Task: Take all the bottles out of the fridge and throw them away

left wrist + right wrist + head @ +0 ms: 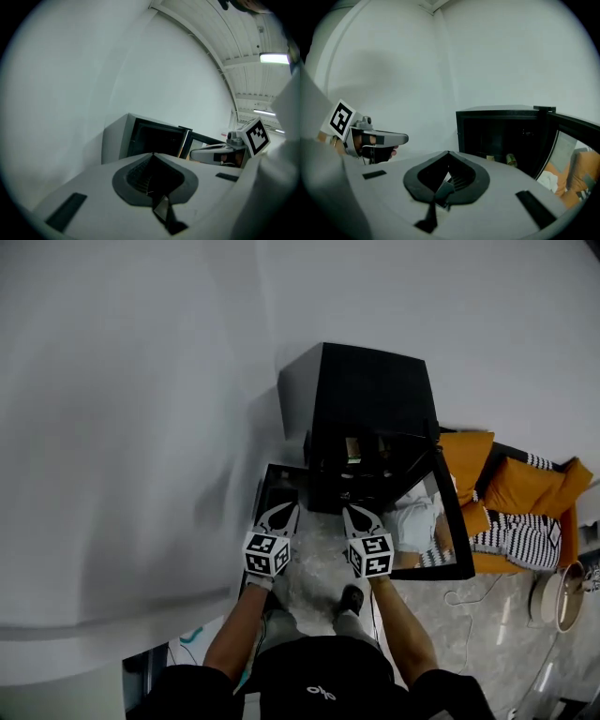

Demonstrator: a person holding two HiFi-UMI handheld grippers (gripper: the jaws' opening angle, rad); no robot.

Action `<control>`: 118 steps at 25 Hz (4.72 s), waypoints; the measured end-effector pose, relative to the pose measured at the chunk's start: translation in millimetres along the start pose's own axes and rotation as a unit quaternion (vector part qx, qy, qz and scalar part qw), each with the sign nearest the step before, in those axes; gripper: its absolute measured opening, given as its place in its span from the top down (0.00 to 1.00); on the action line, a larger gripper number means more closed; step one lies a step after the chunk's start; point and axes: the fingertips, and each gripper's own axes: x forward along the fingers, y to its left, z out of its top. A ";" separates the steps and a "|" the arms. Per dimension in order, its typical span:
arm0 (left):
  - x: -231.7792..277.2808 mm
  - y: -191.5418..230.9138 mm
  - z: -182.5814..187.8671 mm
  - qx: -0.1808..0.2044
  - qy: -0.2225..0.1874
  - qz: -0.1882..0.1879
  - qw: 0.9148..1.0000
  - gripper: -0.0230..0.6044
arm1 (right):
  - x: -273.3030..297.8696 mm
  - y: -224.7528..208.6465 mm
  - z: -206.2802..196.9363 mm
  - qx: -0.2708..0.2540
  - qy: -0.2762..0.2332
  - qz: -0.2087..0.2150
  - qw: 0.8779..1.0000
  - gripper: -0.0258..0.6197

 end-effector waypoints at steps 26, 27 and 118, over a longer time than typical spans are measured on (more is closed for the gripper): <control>27.4 -86.6 38.9 0.061 -0.001 -0.086 0.994 0.96 | -65.9 -58.4 11.6 0.008 -0.025 -0.043 0.999 0.95; 27.2 -87.1 37.8 0.064 0.001 -0.085 0.994 0.96 | -66.1 -59.2 11.8 0.009 -0.026 -0.044 0.999 0.95; 259.8 56.0 -124.0 0.037 0.061 -0.214 0.974 0.96 | 309.4 -249.2 -163.9 0.062 0.022 -0.205 0.977 0.48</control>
